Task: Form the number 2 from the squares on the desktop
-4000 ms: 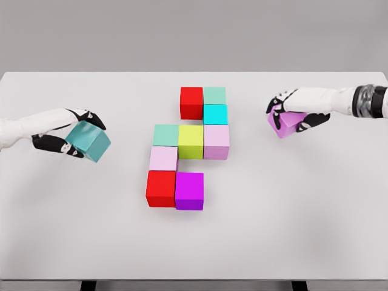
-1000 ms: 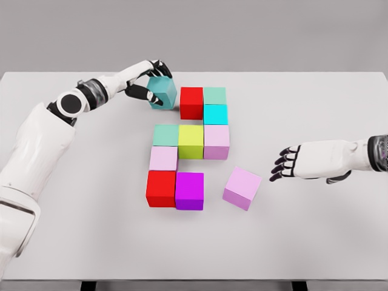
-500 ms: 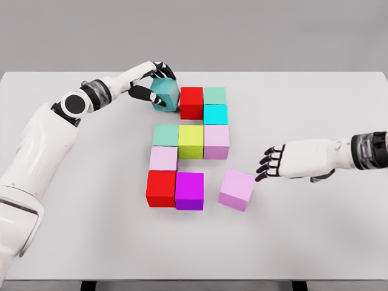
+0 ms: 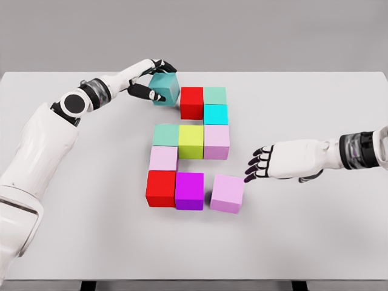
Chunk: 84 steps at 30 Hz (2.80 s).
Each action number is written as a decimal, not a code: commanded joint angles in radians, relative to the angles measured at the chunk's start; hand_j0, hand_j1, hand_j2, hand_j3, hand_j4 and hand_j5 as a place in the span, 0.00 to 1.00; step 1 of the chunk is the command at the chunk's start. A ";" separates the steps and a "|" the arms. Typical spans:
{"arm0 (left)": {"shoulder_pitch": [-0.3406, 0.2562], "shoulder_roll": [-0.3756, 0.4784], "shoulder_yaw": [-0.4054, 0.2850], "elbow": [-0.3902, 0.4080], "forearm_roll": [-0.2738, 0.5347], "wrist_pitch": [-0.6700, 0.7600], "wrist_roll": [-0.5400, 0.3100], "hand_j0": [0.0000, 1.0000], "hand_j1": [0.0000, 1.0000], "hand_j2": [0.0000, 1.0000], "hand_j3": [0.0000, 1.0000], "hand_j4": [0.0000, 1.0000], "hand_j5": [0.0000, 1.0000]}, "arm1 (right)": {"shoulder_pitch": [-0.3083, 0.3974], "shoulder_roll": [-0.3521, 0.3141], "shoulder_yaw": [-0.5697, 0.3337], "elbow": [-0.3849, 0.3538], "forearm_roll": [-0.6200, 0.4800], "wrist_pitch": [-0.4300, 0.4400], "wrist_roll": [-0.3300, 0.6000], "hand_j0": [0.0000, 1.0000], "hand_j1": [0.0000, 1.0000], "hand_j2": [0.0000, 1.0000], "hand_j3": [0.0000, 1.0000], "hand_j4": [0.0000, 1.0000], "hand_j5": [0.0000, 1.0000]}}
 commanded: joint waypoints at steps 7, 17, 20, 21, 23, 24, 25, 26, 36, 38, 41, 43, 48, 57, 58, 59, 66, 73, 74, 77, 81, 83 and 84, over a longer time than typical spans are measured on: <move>0.005 0.000 0.003 -0.012 0.010 0.000 0.003 0.75 0.75 0.75 0.75 0.75 0.75 | -0.034 -0.059 -0.006 0.029 -0.021 0.002 0.000 1.00 1.00 1.00 1.00 1.00 1.00; 0.006 0.001 0.000 -0.013 0.010 -0.003 0.001 0.78 0.78 0.78 0.78 0.78 0.78 | -0.020 -0.057 0.085 -0.023 -0.016 0.002 0.000 1.00 1.00 1.00 1.00 1.00 1.00; 0.006 0.001 0.000 -0.013 0.010 -0.006 0.001 0.79 0.79 0.79 0.79 0.79 0.79 | -0.020 -0.045 0.091 -0.023 -0.016 0.002 0.000 1.00 1.00 1.00 1.00 1.00 1.00; 0.014 0.001 0.000 -0.015 0.010 -0.006 0.001 0.82 0.82 0.82 0.82 0.82 0.82 | -0.020 -0.043 0.091 -0.023 -0.016 0.002 0.000 1.00 1.00 1.00 1.00 1.00 1.00; 0.015 0.001 0.000 -0.018 0.010 -0.006 0.001 0.84 0.84 0.84 0.84 0.84 0.84 | -0.020 -0.024 0.091 -0.023 -0.016 0.002 0.000 1.00 1.00 1.00 1.00 1.00 1.00; 0.015 0.001 0.000 -0.018 0.010 -0.006 0.001 0.84 0.84 0.84 0.84 0.84 0.84 | -0.021 -0.014 0.091 -0.023 -0.016 0.002 0.000 1.00 1.00 1.00 1.00 1.00 1.00; 0.015 0.001 0.000 -0.018 0.010 -0.006 0.001 0.84 0.84 0.84 0.84 0.84 0.84 | -0.021 -0.008 0.091 -0.023 -0.016 0.002 0.000 1.00 1.00 1.00 1.00 1.00 1.00; 0.015 0.001 0.000 -0.018 0.010 -0.007 0.001 0.85 0.85 0.85 0.85 0.85 0.85 | -0.021 -0.001 0.091 -0.023 -0.016 0.002 0.000 1.00 1.00 1.00 1.00 1.00 1.00; 0.015 0.012 0.001 -0.016 0.010 -0.010 0.001 0.96 0.96 0.96 0.96 0.96 0.96 | -0.026 0.015 0.091 -0.023 -0.018 0.002 0.000 1.00 1.00 1.00 1.00 1.00 1.00; 0.014 0.016 0.003 -0.021 0.010 -0.030 0.001 1.00 1.00 1.00 1.00 1.00 1.00 | -0.028 0.026 0.091 -0.023 -0.018 0.002 0.000 1.00 1.00 1.00 1.00 1.00 1.00; 0.009 0.061 0.015 -0.041 0.019 -0.139 0.001 1.00 1.00 1.00 1.00 1.00 1.00 | -0.029 0.032 0.091 -0.023 -0.018 0.002 0.000 1.00 1.00 1.00 1.00 1.00 1.00; 0.006 0.078 0.016 -0.045 0.053 -0.191 0.001 1.00 1.00 1.00 1.00 1.00 1.00 | -0.029 0.033 0.091 -0.023 -0.018 0.002 0.000 1.00 1.00 1.00 1.00 1.00 1.00; 0.011 0.078 0.000 -0.039 0.052 -0.221 -0.006 1.00 1.00 1.00 1.00 1.00 1.00 | -0.029 0.042 0.091 -0.023 -0.018 0.002 0.000 1.00 1.00 1.00 1.00 1.00 1.00; 0.009 0.073 -0.089 -0.015 0.043 -0.207 -0.008 1.00 1.00 1.00 1.00 1.00 1.00 | -0.038 0.010 0.082 -0.018 -0.019 0.002 0.000 1.00 1.00 1.00 1.00 1.00 1.00; 0.008 0.066 -0.094 0.002 0.035 -0.207 -0.005 1.00 1.00 1.00 1.00 1.00 1.00 | -0.038 -0.008 0.080 -0.014 -0.018 0.002 0.000 1.00 1.00 1.00 1.00 1.00 1.00; 0.008 0.066 -0.094 0.004 0.027 -0.207 -0.002 1.00 1.00 1.00 1.00 1.00 1.00 | -0.038 -0.019 0.077 -0.008 -0.018 0.002 0.000 1.00 1.00 1.00 1.00 1.00 1.00; 0.006 0.021 -0.094 0.038 0.020 -0.202 0.001 1.00 1.00 1.00 1.00 1.00 1.00 | -0.031 -0.025 0.036 -0.011 -0.021 0.002 0.000 1.00 1.00 1.00 1.00 1.00 1.00; -0.008 0.003 -0.092 0.048 -0.034 -0.190 0.001 1.00 1.00 1.00 1.00 1.00 1.00 | -0.018 0.015 0.043 -0.020 -0.021 0.002 0.000 1.00 1.00 1.00 1.00 1.00 1.00; -0.011 0.001 -0.092 0.061 -0.046 -0.190 0.001 1.00 1.00 1.00 1.00 1.00 1.00 | -0.018 0.024 0.043 -0.020 -0.021 0.002 0.000 1.00 1.00 1.00 1.00 1.00 1.00; -0.032 -0.016 -0.092 0.108 -0.079 -0.188 0.006 1.00 1.00 1.00 1.00 1.00 1.00 | -0.018 0.027 0.043 -0.020 -0.021 0.002 0.000 1.00 1.00 1.00 1.00 1.00 1.00; -0.032 -0.025 -0.092 0.111 -0.102 -0.179 0.044 1.00 1.00 1.00 1.00 1.00 1.00 | -0.018 0.029 0.043 -0.020 -0.021 0.002 0.000 1.00 1.00 1.00 1.00 1.00 1.00; -0.032 -0.027 -0.092 0.117 -0.102 -0.176 0.046 1.00 1.00 1.00 1.00 1.00 1.00 | -0.018 0.029 0.045 -0.020 -0.021 0.002 0.000 1.00 1.00 1.00 1.00 1.00 1.00; -0.034 -0.031 -0.092 0.120 -0.102 -0.175 0.046 1.00 1.00 1.00 1.00 1.00 1.00 | -0.018 0.032 0.045 -0.020 -0.021 0.002 0.000 1.00 1.00 1.00 1.00 1.00 1.00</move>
